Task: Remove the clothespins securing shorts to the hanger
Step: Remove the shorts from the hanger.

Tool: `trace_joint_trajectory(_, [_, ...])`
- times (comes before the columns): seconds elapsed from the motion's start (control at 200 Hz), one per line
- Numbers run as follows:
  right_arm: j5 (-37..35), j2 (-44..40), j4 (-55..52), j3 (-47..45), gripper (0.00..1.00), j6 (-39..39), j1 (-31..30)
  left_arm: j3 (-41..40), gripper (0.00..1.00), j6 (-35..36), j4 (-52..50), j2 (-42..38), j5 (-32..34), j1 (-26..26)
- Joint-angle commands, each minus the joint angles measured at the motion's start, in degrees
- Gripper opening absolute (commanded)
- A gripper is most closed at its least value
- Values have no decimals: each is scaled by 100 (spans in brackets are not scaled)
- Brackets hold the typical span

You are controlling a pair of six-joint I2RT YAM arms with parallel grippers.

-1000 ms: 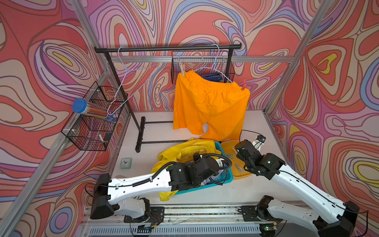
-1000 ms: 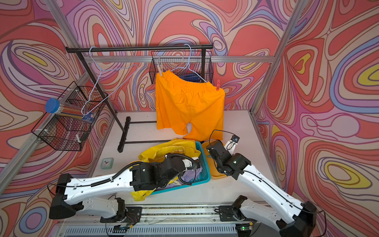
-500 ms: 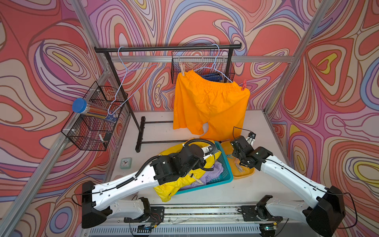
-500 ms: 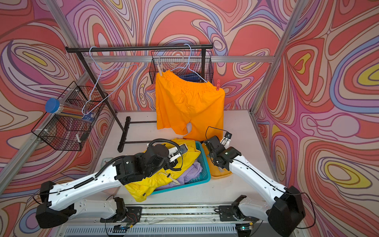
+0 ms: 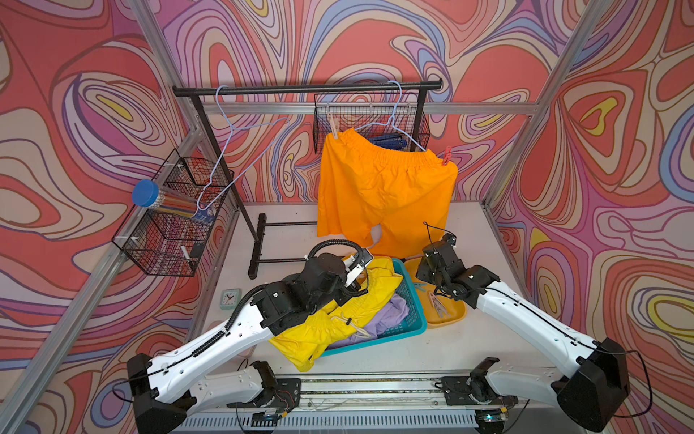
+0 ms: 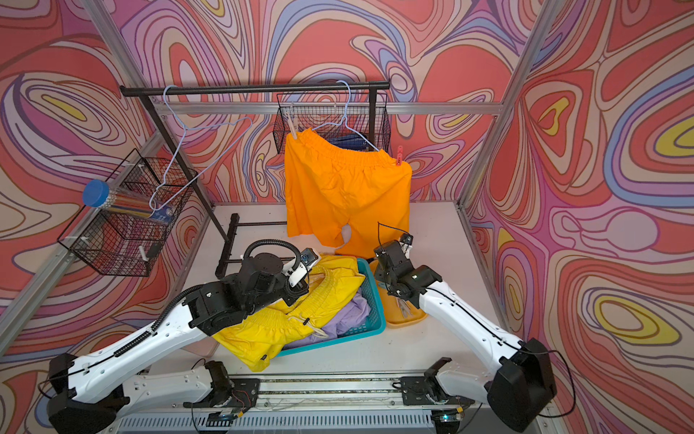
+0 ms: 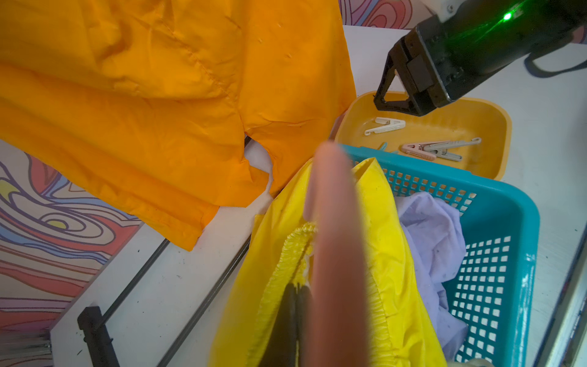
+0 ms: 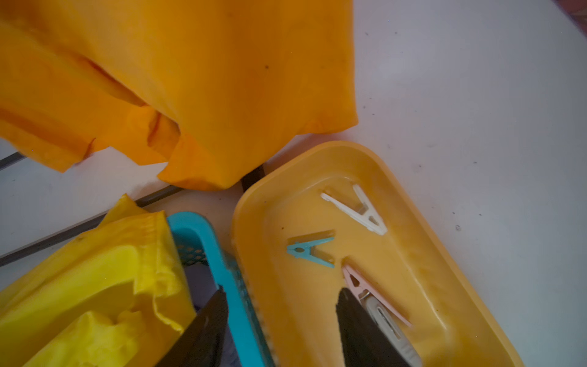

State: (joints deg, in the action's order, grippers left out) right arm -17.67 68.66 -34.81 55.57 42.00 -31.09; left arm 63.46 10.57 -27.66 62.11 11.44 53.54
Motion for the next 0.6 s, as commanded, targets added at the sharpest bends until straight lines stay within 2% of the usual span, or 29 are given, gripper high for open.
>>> trace_joint_trajectory(0.0, [1196, -234, 833, 103, 52, -290, 17, -68, 0, -273, 6, -78, -551, -67])
trace_joint_trajectory(0.105, [1658, -378, 1312, 27, 52, -236, -116, -19, 0, -377, -84, -20, -717, -86])
trace_joint_trajectory(0.185, [1597, -367, 1353, 169, 52, -336, -393, -30, 0, -419, -87, -24, -694, -136])
trace_joint_trajectory(0.285, [1513, -102, 1322, 426, 52, -467, -837, -114, 0, -609, 62, -171, -1129, -368])
trace_joint_trajectory(0.441, [1449, 376, 1324, 810, 52, -792, -1484, -273, 0, -640, 163, -287, -1290, -651])
trace_joint_trajectory(0.596, [1466, 478, 1402, 731, 52, -927, -1693, -386, 0, -627, 188, -426, -1262, -676])
